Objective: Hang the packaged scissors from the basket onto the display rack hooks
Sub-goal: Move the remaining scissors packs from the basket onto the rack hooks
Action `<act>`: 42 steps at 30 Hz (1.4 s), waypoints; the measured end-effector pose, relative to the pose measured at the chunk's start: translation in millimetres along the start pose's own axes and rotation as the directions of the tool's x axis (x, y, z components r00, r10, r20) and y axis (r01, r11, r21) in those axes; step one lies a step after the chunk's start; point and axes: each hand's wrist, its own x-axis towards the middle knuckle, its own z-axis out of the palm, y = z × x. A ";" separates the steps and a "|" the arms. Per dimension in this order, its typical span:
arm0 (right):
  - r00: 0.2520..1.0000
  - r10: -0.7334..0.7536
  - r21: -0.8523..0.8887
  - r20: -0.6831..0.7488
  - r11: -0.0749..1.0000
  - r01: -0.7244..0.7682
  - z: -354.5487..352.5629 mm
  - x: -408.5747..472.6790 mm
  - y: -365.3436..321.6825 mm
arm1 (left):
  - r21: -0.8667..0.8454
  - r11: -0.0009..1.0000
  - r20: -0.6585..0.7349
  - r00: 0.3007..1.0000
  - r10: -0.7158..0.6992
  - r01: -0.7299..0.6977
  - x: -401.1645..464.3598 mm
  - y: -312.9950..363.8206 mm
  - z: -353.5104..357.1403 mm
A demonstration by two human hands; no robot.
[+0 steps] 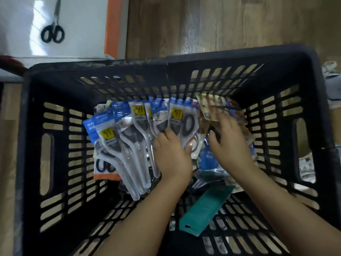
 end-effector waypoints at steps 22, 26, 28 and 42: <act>0.977 0.034 0.031 0.212 0.999 -0.042 -3.0 -26.5 -32.9 | -0.573 0.738 0.249 0.934 -0.258 0.357 3.0 -54.8 -44.5; 0.965 0.081 0.045 0.251 0.994 -0.095 11.9 -10.4 -44.5 | -0.595 0.677 0.306 0.901 -0.307 0.433 9.4 -87.8 -60.4; 0.959 0.093 0.065 0.267 0.991 -0.114 20.3 0.9 -49.5 | -0.629 0.613 0.345 0.878 -0.331 0.478 15.4 -98.8 -66.3; 0.922 0.310 0.338 0.232 0.863 -0.375 51.8 50.0 -83.8 | -0.649 0.539 0.379 0.842 -0.383 0.537 36.6 -112.5 -73.1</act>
